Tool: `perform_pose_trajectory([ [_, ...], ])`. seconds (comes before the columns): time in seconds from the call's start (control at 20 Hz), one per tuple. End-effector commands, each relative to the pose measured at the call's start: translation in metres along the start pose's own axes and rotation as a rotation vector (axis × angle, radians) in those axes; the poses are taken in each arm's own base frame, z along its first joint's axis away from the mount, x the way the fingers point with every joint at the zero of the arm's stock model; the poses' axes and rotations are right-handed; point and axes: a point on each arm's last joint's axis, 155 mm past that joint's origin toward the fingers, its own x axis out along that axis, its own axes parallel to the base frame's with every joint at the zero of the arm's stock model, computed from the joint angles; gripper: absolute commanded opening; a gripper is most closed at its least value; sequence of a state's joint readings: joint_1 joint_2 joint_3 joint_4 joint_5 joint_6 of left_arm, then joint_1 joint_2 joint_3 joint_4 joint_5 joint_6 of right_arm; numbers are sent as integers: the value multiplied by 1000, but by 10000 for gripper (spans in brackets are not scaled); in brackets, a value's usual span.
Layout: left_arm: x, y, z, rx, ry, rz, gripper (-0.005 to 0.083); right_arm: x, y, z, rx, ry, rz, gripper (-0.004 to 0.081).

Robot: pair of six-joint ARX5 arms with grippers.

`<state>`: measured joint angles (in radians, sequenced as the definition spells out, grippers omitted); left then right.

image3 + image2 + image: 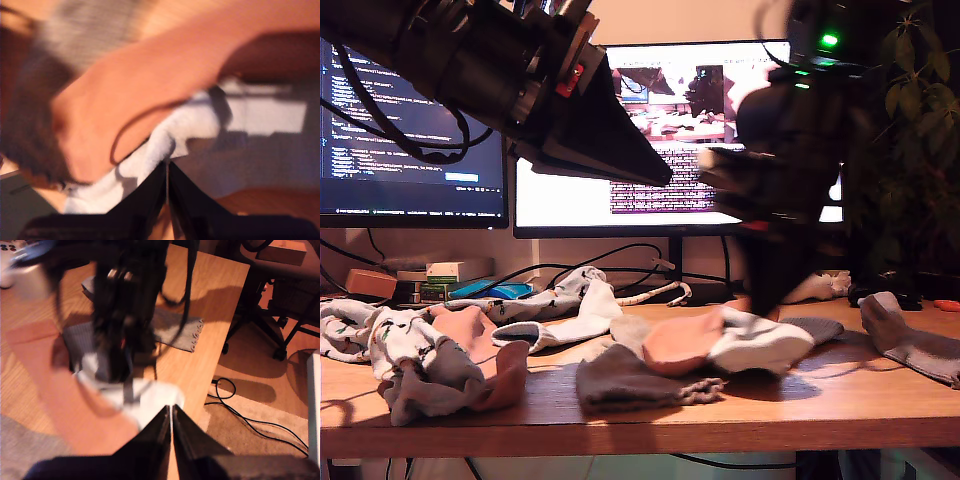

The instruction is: Pair up the socks based on colour and pattern, by placing them on top of one another

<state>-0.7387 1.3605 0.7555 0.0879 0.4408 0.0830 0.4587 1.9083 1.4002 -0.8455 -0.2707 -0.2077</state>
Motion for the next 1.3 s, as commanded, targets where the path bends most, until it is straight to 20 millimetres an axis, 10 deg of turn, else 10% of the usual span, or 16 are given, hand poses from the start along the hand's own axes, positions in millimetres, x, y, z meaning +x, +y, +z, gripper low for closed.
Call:
perform_pose_trajectory([
  [0.0,0,1,2,7,-6,2,-24,9,4,0,-11,9,-12,-13],
  [0.35,0,1,-2,19,8,5,-24,0,-41,0,157,-20,-113,-13],
  [0.9,-6,21,2,12,-9,55,-24,26,-34,-5,219,11,-1,-13],
  [1.25,-7,25,7,20,-31,66,-24,44,-63,-31,196,112,-86,-13],
])
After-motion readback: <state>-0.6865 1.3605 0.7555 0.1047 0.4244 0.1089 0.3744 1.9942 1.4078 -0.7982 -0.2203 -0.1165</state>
